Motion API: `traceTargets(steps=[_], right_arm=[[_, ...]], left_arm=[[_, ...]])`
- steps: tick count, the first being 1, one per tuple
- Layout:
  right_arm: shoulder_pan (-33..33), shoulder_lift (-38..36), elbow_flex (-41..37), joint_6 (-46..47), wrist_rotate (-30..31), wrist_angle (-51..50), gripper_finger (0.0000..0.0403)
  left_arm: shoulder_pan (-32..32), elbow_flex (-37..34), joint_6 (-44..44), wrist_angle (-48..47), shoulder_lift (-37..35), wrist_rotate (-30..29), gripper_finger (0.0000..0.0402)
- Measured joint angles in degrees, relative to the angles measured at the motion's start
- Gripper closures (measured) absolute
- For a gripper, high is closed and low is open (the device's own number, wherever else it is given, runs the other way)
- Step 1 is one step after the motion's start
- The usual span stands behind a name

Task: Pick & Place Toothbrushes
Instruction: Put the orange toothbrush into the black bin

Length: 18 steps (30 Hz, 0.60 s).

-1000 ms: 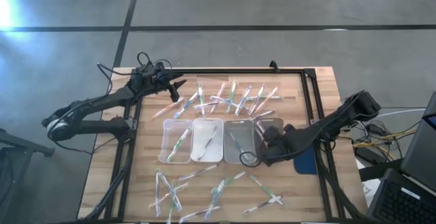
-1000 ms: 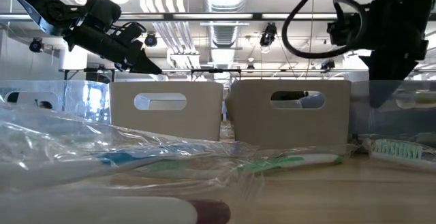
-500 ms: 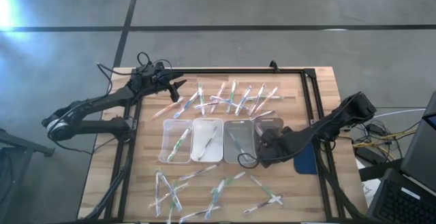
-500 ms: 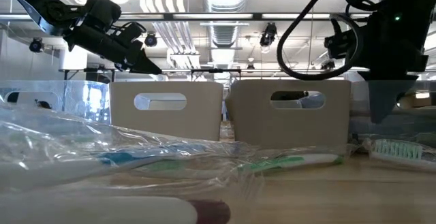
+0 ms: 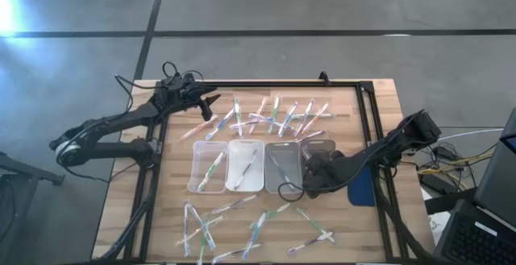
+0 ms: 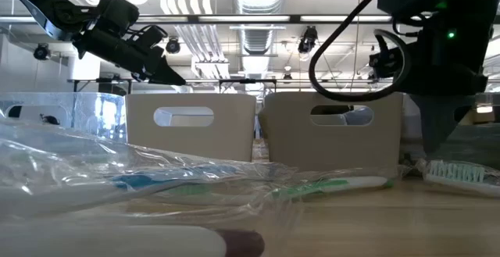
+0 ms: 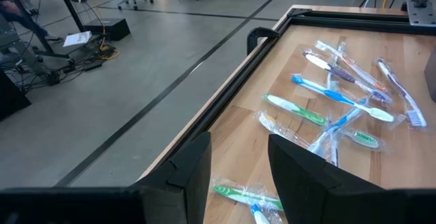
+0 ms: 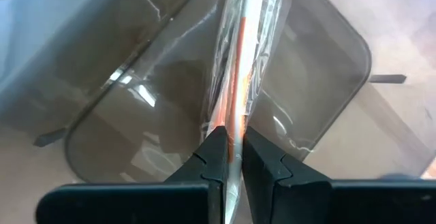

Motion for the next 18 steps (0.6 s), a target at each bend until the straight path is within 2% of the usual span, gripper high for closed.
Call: traceTargets(steps=[6,18], right_arm=[[0.0,0.4,0.0,0.1,-0.1,0.2,0.0374],[0.0,0.4,0.0,0.1,0.0,0.3,0.0299]], left_arm=[[0.0,0.0,0.0,0.0,0.0,0.0,0.025],[0.0,0.0,0.0,0.0,0.0,0.0,0.025]])
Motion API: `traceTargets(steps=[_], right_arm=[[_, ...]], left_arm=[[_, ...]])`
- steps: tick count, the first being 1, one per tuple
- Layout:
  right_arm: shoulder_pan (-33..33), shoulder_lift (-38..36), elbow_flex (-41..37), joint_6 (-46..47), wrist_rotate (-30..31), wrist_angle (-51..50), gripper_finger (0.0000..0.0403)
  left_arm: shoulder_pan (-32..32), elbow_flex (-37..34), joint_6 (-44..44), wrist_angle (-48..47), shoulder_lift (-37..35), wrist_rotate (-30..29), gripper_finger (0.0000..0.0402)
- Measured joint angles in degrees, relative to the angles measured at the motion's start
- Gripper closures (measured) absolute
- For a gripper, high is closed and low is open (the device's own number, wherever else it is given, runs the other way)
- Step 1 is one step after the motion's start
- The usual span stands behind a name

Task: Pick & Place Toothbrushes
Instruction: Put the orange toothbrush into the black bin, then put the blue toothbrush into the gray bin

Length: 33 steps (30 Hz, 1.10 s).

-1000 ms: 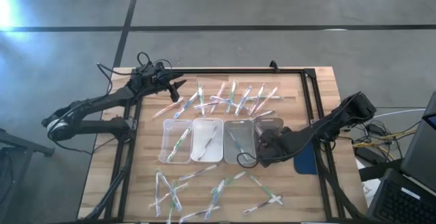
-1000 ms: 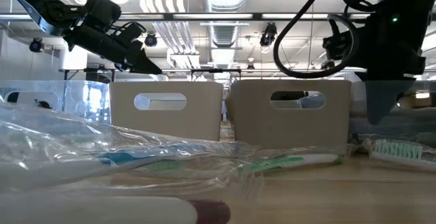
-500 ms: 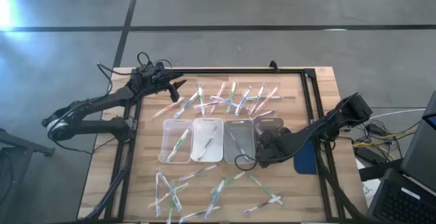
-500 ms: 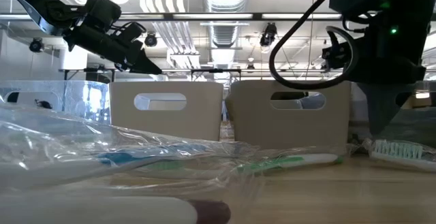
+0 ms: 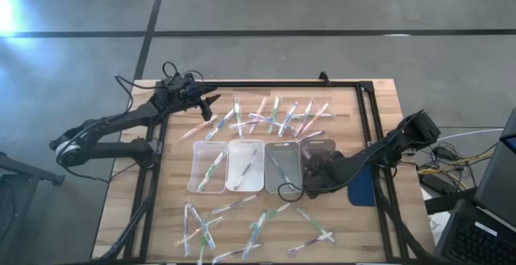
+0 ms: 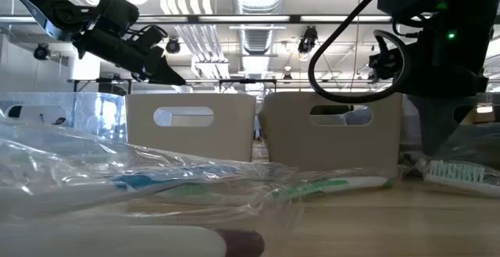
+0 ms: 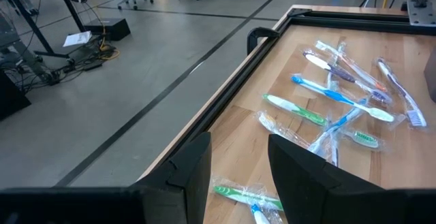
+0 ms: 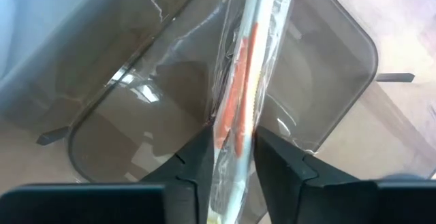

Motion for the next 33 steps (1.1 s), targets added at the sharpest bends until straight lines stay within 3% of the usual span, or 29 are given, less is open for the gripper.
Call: traceTargets(steps=[10,21,33], right_arm=[[0.0,-1.3,-0.1,-1.2,-2.1,-0.2,0.0252],[0.0,-4.6,2.0,-1.5,-2.3,-1.5,0.0234],[-0.1,-7.0,8.6,-8.5,0.6,-5.1,0.0288]], left_arm=[[0.0,0.0,0.0,0.0,0.0,0.0,0.025],[0.0,0.0,0.0,0.0,0.0,0.0,0.025],[0.0,0.0,0.0,0.0,0.0,0.0,0.025]])
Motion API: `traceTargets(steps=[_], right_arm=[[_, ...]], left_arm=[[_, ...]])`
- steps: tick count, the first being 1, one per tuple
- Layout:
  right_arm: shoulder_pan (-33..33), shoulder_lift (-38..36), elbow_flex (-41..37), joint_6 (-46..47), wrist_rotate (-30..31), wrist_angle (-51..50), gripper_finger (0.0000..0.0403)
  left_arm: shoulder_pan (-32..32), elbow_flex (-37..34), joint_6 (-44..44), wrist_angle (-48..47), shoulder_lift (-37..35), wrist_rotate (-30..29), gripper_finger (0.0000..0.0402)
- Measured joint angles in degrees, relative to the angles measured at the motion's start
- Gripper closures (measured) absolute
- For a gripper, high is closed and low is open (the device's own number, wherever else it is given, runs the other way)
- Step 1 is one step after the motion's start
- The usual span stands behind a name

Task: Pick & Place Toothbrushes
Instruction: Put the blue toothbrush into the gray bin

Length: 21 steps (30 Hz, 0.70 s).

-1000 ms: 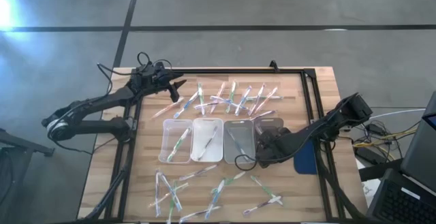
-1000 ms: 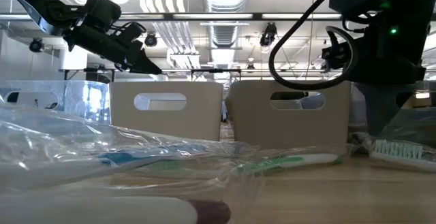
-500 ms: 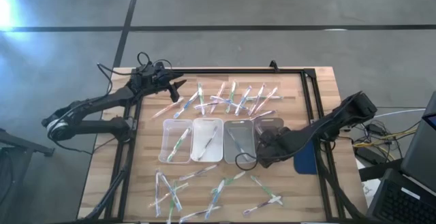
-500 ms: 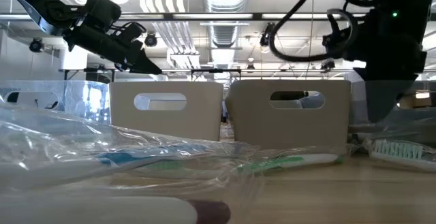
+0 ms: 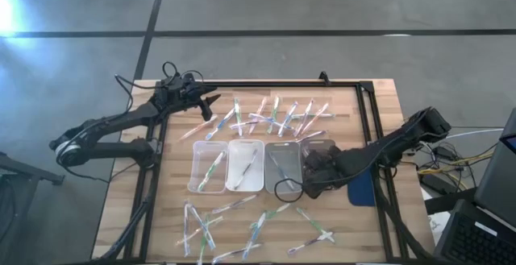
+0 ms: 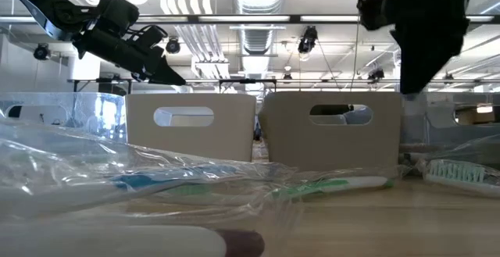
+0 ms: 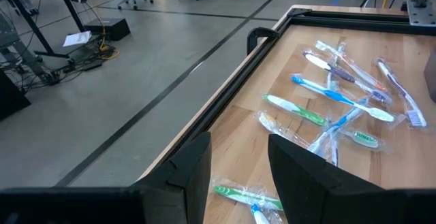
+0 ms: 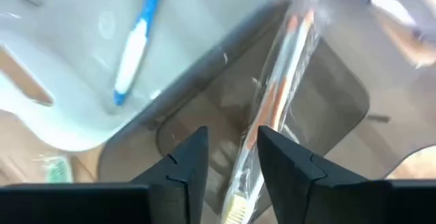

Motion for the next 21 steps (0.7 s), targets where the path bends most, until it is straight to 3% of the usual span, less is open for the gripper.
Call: traceTargets(steps=[12,21], right_arm=[[0.0,-0.2,9.8,-17.4,15.1,-5.2,0.035],[-2.8,-0.2,16.0,-29.2,27.6,-8.9,0.0369]], left_arm=[[0.0,0.0,0.0,0.0,0.0,0.0,0.025],[0.0,0.0,0.0,0.0,0.0,0.0,0.025]])
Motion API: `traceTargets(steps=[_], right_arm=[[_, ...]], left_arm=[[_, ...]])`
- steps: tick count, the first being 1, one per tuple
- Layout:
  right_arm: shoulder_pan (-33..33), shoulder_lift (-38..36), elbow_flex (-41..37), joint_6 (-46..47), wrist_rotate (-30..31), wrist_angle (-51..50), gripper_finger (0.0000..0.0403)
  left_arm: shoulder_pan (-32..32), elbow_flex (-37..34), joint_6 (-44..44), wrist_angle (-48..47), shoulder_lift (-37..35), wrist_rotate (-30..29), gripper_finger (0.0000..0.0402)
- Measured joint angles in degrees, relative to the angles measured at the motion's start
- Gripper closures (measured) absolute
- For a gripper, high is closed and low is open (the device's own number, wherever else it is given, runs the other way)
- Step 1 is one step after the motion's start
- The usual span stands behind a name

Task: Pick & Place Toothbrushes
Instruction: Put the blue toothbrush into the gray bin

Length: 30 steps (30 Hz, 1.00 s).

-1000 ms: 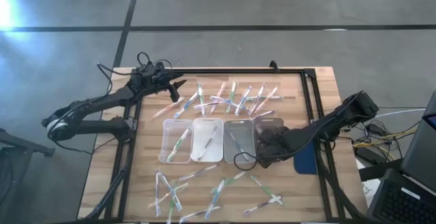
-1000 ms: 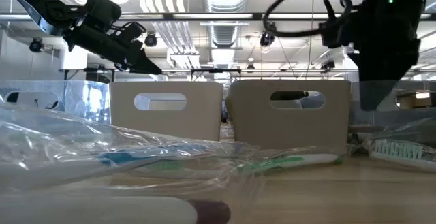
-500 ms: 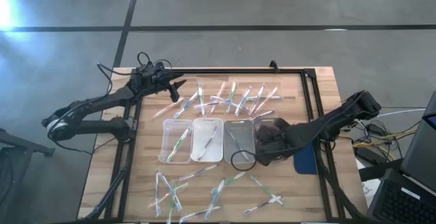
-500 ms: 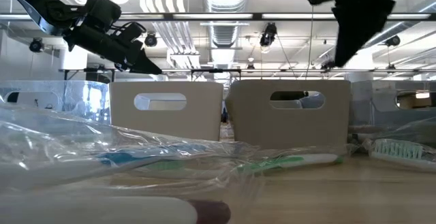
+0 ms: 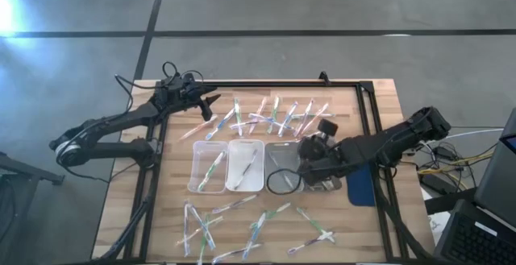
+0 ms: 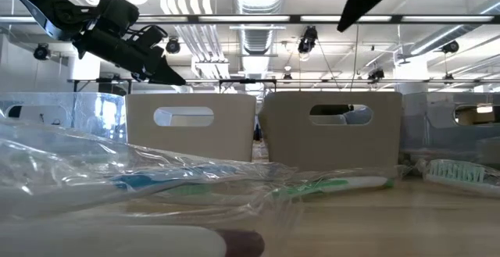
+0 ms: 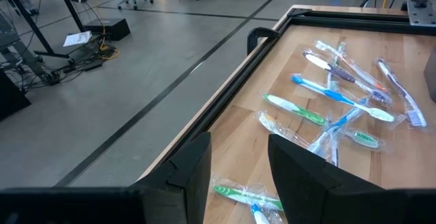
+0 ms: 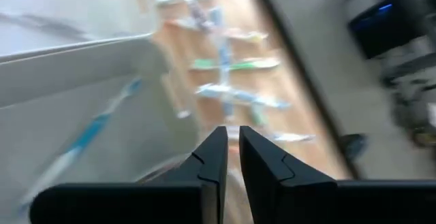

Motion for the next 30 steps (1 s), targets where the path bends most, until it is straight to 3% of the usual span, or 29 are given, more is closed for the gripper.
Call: traceTargets(steps=[8,17,20,26,30], right_arm=[[-8.5,0.0,3.0,-2.4,3.7,-5.2,0.0357],[-19.9,0.0,3.1,-18.3,3.2,-1.9,0.0321],[-23.8,0.0,3.1,-25.4,-1.3,2.9,0.0309],[-31.8,0.1,3.1,-41.1,-20.2,16.0,0.029],[-36.9,0.1,3.0,-45.6,-28.2,22.7,0.0279]], left_arm=[[0.0,0.0,0.0,0.0,0.0,0.0,0.025],[0.0,0.0,0.0,0.0,0.0,0.0,0.025],[0.0,0.0,0.0,0.0,0.0,0.0,0.025],[0.0,0.0,0.0,0.0,0.0,0.0,0.025],[0.0,0.0,0.0,0.0,0.0,0.0,0.025]])
